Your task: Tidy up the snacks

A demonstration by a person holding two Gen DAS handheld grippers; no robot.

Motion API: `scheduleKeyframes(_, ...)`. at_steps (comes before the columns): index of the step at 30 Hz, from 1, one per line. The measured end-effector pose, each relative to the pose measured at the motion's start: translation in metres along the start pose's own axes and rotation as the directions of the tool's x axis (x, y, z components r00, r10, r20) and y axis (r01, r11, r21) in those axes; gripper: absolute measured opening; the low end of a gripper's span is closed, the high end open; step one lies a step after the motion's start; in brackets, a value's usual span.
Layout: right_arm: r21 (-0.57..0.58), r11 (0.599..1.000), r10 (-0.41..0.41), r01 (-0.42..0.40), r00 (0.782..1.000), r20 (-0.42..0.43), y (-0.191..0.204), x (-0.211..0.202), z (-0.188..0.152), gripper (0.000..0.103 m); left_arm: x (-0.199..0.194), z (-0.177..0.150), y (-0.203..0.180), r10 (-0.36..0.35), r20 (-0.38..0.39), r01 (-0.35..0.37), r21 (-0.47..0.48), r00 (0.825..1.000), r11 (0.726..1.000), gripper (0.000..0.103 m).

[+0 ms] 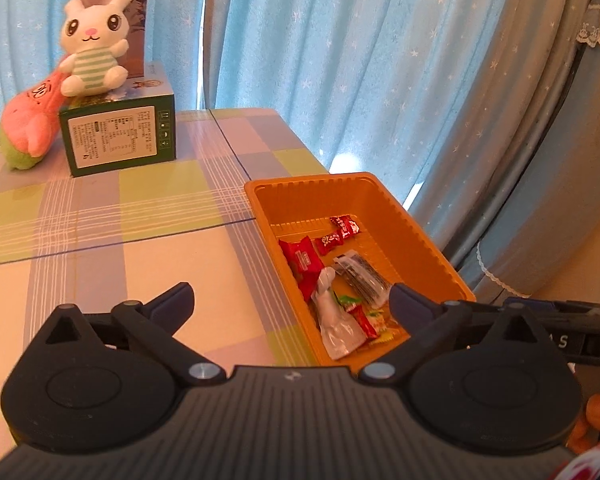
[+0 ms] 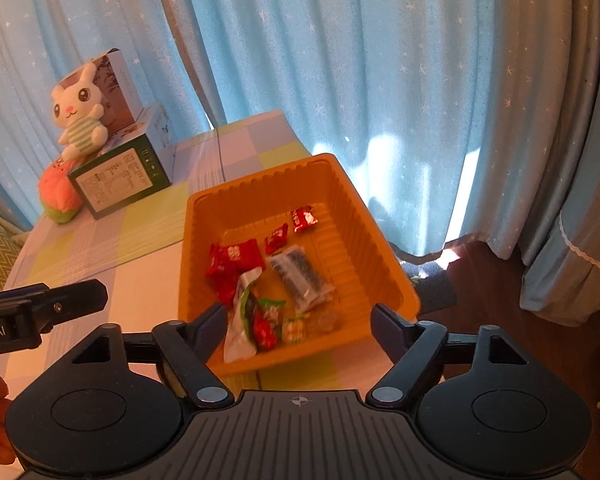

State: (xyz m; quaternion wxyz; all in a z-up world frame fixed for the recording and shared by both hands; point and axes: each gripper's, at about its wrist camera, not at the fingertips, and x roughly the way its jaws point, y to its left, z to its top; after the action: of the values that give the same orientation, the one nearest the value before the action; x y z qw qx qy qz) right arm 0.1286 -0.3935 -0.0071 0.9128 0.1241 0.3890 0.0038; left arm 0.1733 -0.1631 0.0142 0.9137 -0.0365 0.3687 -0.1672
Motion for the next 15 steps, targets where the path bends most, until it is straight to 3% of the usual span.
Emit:
scheduleKeyframes(7, -0.023, 1.0, -0.003, 0.003, 1.0, 0.006, 0.013, -0.041, -0.027, 0.083, -0.049, -0.028, 0.0, -0.004, 0.024, 0.005, -0.024, 1.0, 1.0, 0.103)
scheduleKeyframes(15, -0.036, 0.999, 0.0, 0.0, 1.0, 0.012, 0.031, -0.08, -0.048, 0.083, -0.091, -0.054, 0.004, 0.075, 0.011, -0.075, -0.003, 0.997, 0.997, 0.102)
